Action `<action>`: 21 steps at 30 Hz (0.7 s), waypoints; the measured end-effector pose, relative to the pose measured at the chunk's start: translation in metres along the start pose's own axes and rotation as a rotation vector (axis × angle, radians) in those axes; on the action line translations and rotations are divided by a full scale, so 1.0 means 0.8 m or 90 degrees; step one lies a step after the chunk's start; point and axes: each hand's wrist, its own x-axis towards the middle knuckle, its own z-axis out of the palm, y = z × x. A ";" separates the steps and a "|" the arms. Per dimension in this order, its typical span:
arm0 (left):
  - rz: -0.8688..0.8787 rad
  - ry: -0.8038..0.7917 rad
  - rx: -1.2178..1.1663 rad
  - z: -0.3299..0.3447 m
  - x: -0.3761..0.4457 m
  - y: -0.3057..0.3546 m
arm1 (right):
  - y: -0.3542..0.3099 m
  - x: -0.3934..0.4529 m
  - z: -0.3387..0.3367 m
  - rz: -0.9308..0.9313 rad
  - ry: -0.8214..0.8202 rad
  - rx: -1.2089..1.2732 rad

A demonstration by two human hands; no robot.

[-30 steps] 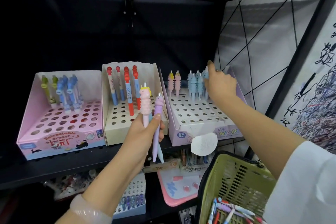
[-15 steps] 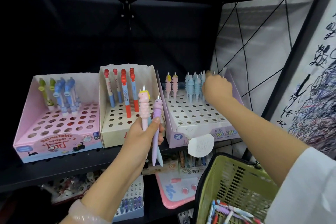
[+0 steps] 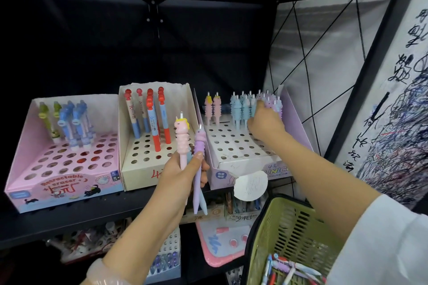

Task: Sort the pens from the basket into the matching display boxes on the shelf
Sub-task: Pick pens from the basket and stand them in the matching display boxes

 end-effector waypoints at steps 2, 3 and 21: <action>0.000 -0.007 0.000 0.002 0.000 -0.001 | -0.002 -0.007 -0.006 -0.015 0.041 0.077; 0.001 -0.008 -0.001 0.003 0.000 -0.001 | -0.005 -0.015 -0.008 -0.026 0.059 0.124; -0.022 0.034 -0.045 0.048 0.009 0.023 | 0.039 -0.043 -0.080 -0.010 0.153 0.577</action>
